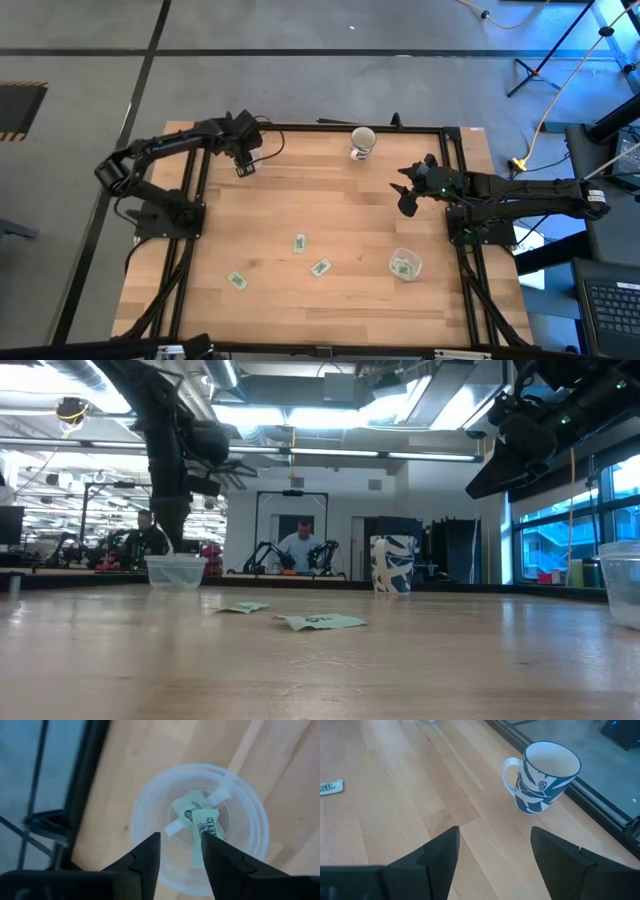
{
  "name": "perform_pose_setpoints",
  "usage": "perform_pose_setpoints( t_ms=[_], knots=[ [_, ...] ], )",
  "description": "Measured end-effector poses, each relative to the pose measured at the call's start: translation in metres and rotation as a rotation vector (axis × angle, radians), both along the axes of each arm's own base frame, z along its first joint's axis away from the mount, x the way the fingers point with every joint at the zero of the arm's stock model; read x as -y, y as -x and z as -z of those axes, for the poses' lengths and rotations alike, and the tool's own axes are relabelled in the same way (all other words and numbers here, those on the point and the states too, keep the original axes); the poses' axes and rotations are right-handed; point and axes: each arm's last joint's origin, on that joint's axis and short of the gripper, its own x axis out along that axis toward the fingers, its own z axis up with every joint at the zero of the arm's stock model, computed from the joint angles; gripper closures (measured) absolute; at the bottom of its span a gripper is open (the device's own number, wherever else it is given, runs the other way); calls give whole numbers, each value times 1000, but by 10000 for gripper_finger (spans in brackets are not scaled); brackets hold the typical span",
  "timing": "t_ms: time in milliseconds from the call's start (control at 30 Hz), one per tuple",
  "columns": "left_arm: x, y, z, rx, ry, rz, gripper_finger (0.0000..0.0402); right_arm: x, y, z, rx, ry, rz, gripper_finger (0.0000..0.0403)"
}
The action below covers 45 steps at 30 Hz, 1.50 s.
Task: Pick and place items into bin
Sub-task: Put the white stevia packet into the top transparent bin
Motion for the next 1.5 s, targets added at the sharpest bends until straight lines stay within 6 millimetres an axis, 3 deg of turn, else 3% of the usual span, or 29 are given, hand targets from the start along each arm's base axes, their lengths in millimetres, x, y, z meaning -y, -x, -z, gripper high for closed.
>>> perform_pose_setpoints(
  t_ms=[267,433,533,767,967,1100,1267,1500],
  knots=[
    [32,0,-38,235,-1,207,254,0,0,0,0,0,0,156],
    [65,-20,-57,527,127,489,245,0,0,0,1,0,0,156],
    [89,-36,-61,575,136,656,236,0,0,0,2,-2,2,156],
    [142,-77,-44,511,108,883,212,0,0,0,3,-2,2,156],
    [177,-104,-12,350,-8,1097,208,0,0,0,4,-3,2,156],
    [189,-118,9,292,-31,1122,208,0,0,0,17,-23,17,156],
    [201,-123,28,158,-105,1296,208,0,0,0,18,-24,17,156],
    [210,-133,32,211,-151,1367,208,0,0,0,31,-42,31,156]
  ],
)
